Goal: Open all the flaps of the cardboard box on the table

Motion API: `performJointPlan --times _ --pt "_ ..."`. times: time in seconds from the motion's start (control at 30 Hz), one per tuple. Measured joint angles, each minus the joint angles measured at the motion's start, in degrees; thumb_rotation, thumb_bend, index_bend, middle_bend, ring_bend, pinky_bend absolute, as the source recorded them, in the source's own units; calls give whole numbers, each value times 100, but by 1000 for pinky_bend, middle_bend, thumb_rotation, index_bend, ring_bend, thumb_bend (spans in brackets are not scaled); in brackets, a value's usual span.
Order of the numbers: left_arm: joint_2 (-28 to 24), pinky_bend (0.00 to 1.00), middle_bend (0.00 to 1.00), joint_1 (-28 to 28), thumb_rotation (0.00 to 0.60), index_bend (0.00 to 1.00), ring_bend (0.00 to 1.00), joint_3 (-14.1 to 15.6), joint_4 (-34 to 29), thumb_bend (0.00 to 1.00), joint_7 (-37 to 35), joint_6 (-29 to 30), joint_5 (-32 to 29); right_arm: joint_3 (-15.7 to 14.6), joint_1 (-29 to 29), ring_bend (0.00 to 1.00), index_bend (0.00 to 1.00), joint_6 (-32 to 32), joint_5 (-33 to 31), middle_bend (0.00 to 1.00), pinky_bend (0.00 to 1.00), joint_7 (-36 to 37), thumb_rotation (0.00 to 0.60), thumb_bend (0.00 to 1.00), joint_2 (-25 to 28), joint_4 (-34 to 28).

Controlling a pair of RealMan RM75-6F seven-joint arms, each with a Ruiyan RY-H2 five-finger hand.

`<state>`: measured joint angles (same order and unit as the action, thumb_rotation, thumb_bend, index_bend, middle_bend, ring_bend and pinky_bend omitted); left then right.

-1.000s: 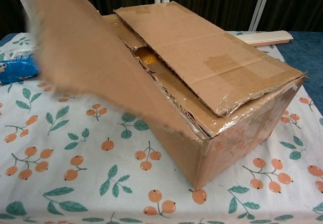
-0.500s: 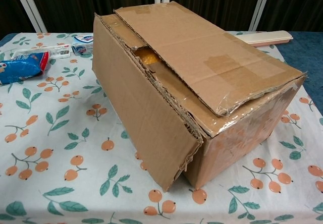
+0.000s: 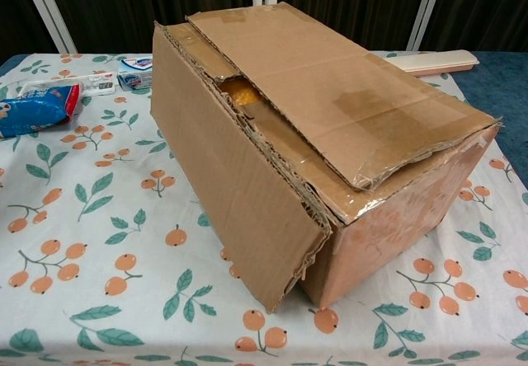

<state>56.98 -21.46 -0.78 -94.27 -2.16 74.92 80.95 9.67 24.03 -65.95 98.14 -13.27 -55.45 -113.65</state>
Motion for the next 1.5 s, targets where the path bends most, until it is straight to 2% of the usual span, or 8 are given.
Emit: performJointPlan --times 0.07,0.13,0.27,0.4,0.6,0.93,1.5 --pt "128 162 130 216 600 119 126 108 91 381 167 104 -37 65 335 0 225 536 -49 168 0 -87 600 1000 17 -114" --pt "238 163 130 394 600 120 126 188 155 381 163 192 -58 113 680 0 279 1099 -140 193 0 -221 600 1000 3 -232" --pt "378 163 130 577 600 119 126 264 315 381 -10 261 -35 162 1346 0 326 2044 -388 211 0 -597 600 1000 -157 -419" --pt "452 163 130 656 600 119 126 283 459 381 -166 252 15 166 1834 0 363 2524 -646 206 0 -1084 600 1000 -523 -507" --pt "468 163 130 705 600 119 126 243 581 381 -304 229 99 88 2045 0 420 2544 -779 195 0 -1525 600 1000 -989 -498" --pt "495 163 130 749 600 119 126 184 723 381 -515 104 160 -96 2036 0 521 2162 -803 190 0 -1998 600 1000 -1104 -453" --pt "541 163 128 831 600 119 126 136 826 381 -498 22 220 -399 2092 0 508 2073 -934 168 0 -2440 600 1000 -1277 -236"
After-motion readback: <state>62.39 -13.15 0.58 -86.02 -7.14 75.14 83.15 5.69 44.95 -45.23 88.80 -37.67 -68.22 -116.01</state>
